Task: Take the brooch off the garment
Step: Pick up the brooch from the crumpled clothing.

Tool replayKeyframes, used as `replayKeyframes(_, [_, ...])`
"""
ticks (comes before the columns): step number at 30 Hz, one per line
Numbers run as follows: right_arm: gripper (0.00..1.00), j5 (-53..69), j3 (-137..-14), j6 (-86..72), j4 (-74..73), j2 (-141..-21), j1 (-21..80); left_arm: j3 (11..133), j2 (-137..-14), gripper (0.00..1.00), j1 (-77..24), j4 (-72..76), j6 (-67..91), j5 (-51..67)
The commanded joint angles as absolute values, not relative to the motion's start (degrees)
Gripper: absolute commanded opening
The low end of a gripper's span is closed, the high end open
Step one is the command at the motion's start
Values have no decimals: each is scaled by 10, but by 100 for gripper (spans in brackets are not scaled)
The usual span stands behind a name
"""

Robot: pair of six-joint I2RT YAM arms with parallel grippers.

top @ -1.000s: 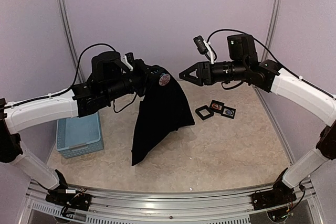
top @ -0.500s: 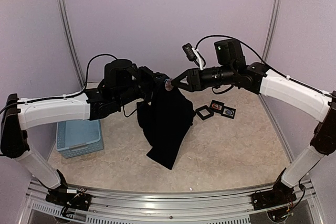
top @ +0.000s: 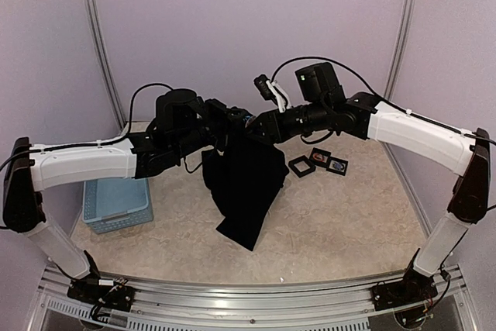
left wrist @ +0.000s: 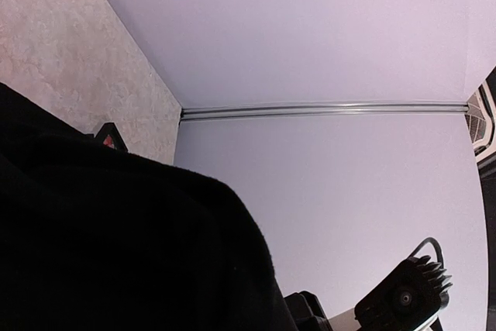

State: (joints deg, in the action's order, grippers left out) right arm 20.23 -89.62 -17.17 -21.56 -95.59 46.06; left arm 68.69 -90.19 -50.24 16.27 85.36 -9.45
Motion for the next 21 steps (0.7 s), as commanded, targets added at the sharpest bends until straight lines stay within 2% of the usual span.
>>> replayKeyframes(1, [43,167,-910,-155,-231,-958,471,680,-909,0,-500,201,866,-88])
replayKeyframes(15, [42,55,-986,-150,-283,-1013,496,687,-923,0,-500,206,873,-77])
replayKeyframes(21, [25,-28,-983,-156,-287,-1003,498,688,-926,0,-501,204,873,-78])
